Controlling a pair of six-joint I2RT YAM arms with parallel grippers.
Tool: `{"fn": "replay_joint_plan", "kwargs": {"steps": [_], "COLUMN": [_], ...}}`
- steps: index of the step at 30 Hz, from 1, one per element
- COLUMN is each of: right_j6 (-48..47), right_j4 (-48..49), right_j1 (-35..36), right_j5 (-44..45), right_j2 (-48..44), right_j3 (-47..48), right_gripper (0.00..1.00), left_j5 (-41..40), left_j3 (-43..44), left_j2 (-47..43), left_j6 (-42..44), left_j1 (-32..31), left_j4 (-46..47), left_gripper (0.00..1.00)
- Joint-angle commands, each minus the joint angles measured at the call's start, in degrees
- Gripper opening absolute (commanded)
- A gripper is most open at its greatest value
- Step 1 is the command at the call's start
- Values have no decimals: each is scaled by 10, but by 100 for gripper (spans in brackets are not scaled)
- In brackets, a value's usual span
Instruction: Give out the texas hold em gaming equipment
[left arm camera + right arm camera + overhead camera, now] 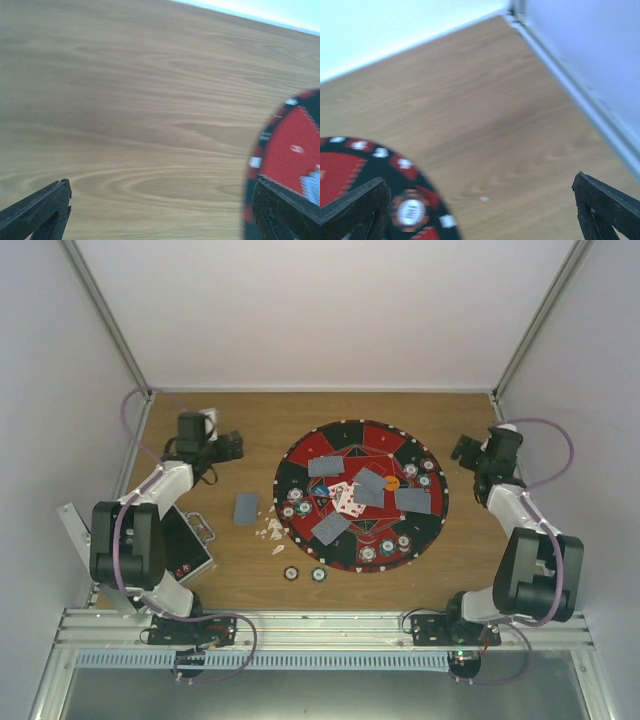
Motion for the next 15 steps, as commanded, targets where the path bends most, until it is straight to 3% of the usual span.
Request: {"fn": "replay_joint_plan", "kwargs": {"steps": [1, 9, 15], "right_j6": [-54, -85, -91], "right_j4": [144, 388, 536], "right_j1": [-39, -36, -25], "right_j5": [47, 93, 78], "right_j2": [-19, -98, -96], "right_j3": [-73, -263, -343], "right_gripper": [100, 100, 100], "left_j5": [50, -75, -102], "left_j3": [-120, -329, -398], "left_j2": [-29, -154, -171], "left_j6": [-41, -27, -14], "left_j1": [96, 126, 125], "left_j4": [201, 350, 404], "left_gripper": [99, 99, 99]}}
